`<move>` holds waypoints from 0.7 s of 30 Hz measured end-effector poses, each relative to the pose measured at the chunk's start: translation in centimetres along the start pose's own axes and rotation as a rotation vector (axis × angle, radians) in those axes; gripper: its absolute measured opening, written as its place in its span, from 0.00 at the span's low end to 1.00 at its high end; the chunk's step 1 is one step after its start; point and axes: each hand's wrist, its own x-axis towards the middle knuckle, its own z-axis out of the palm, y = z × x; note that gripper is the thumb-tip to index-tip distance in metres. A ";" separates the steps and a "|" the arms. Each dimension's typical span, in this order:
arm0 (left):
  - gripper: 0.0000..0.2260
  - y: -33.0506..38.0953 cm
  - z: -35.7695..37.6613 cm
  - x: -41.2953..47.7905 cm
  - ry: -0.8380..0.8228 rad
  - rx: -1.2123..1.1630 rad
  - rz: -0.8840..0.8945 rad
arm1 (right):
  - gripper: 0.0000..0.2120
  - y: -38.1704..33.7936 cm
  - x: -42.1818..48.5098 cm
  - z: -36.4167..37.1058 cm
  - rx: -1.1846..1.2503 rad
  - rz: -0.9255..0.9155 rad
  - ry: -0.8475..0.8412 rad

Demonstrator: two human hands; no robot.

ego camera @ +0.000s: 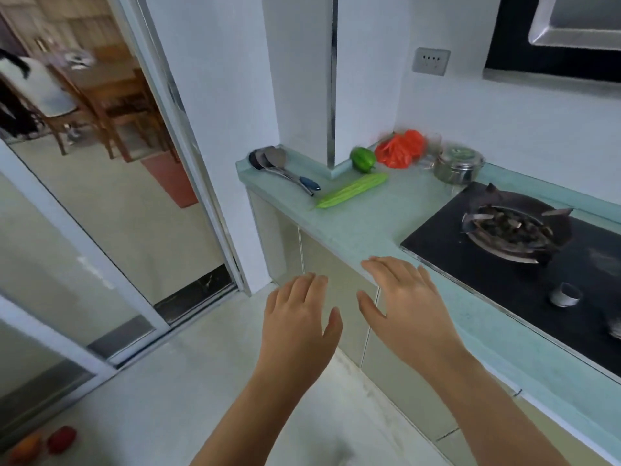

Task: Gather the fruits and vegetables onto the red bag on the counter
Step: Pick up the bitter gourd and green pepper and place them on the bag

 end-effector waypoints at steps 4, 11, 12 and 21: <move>0.20 -0.6 2.6 5.5 -0.038 0.031 -0.031 | 0.17 3.4 5.0 1.4 0.014 -0.015 0.035; 0.19 -2.8 6.8 11.6 -0.021 0.001 -0.075 | 0.18 7.7 11.6 5.3 0.049 0.020 -0.034; 0.19 -3.2 7.4 12.3 -0.030 0.002 -0.082 | 0.19 8.1 12.4 5.9 0.051 0.027 -0.057; 0.19 -8.2 13.7 21.9 -0.108 -0.092 -0.040 | 0.22 11.4 20.3 12.7 -0.013 0.130 -0.171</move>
